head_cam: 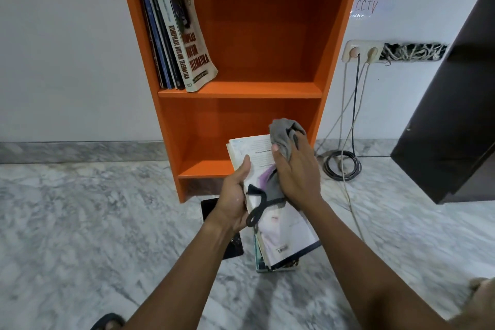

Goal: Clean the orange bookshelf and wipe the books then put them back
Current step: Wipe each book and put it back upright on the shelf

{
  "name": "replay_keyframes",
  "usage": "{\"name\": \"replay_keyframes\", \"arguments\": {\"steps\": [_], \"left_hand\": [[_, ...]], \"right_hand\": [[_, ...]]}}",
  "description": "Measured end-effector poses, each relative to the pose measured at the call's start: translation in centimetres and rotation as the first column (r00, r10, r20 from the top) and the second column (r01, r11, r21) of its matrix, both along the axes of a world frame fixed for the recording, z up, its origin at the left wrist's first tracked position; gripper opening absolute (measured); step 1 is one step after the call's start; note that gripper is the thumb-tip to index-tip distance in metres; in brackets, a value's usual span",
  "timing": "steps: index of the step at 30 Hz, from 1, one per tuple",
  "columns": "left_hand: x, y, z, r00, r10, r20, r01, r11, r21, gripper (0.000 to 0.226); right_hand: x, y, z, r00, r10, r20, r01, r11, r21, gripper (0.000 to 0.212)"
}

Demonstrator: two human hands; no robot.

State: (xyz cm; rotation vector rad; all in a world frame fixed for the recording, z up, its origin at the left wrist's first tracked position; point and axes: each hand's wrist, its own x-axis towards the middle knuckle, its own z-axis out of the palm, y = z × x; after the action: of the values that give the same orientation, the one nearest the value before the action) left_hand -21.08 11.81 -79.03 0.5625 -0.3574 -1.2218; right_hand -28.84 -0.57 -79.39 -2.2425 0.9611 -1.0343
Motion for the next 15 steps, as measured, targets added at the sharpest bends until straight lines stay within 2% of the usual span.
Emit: {"name": "replay_keyframes", "arguments": {"steps": [3, 5, 6, 7, 9, 11, 12, 13, 15], "left_hand": [[0.9, -0.1, -0.3, 0.996, 0.092, 0.008, -0.093, 0.995, 0.034, 0.055], [2.1, 0.1, -0.1, 0.980, 0.194, 0.038, -0.196, 0.980, 0.037, 0.054], [2.8, 0.3, 0.2, 0.971, 0.233, 0.058, -0.234, 0.972, 0.024, 0.054], [3.4, 0.6, 0.5, 0.963, 0.261, 0.068, -0.262, 0.965, 0.007, 0.054], [4.6, 1.2, 1.0, 0.954, 0.292, 0.067, -0.292, 0.956, -0.016, 0.054], [5.7, 1.6, 1.2, 0.953, 0.299, 0.053, -0.296, 0.954, -0.046, 0.054], [6.0, 1.8, 1.3, 0.953, 0.300, 0.045, -0.298, 0.953, -0.053, 0.055], [6.3, 1.9, 1.3, 0.957, 0.290, 0.029, -0.287, 0.956, -0.063, 0.056], [6.4, 2.2, 1.3, 0.965, 0.264, 0.012, -0.263, 0.963, -0.062, 0.057]], "right_hand": [[-1.2, 0.5, -0.6, 0.997, -0.039, -0.062, 0.049, 0.985, 0.168, 0.057], [-2.1, 1.1, -1.2, 0.997, -0.017, -0.071, 0.036, 0.964, 0.265, 0.041], [-2.6, 1.5, -1.6, 0.999, -0.001, -0.033, 0.011, 0.953, 0.303, 0.030], [-3.0, 1.9, -2.2, 1.000, 0.011, 0.028, -0.020, 0.939, 0.344, 0.030], [-3.8, 2.6, -3.0, 0.991, 0.020, 0.129, -0.075, 0.898, 0.434, 0.044], [-4.4, 2.7, -3.1, 0.971, 0.067, 0.231, -0.178, 0.845, 0.503, 0.044], [-4.5, 2.4, -2.9, 0.946, 0.113, 0.303, -0.272, 0.785, 0.557, 0.035], [-4.6, 2.1, -2.6, 0.910, 0.154, 0.386, -0.379, 0.685, 0.622, 0.026], [-4.9, 1.3, -1.7, 0.834, 0.175, 0.524, -0.541, 0.448, 0.711, 0.033]]}}
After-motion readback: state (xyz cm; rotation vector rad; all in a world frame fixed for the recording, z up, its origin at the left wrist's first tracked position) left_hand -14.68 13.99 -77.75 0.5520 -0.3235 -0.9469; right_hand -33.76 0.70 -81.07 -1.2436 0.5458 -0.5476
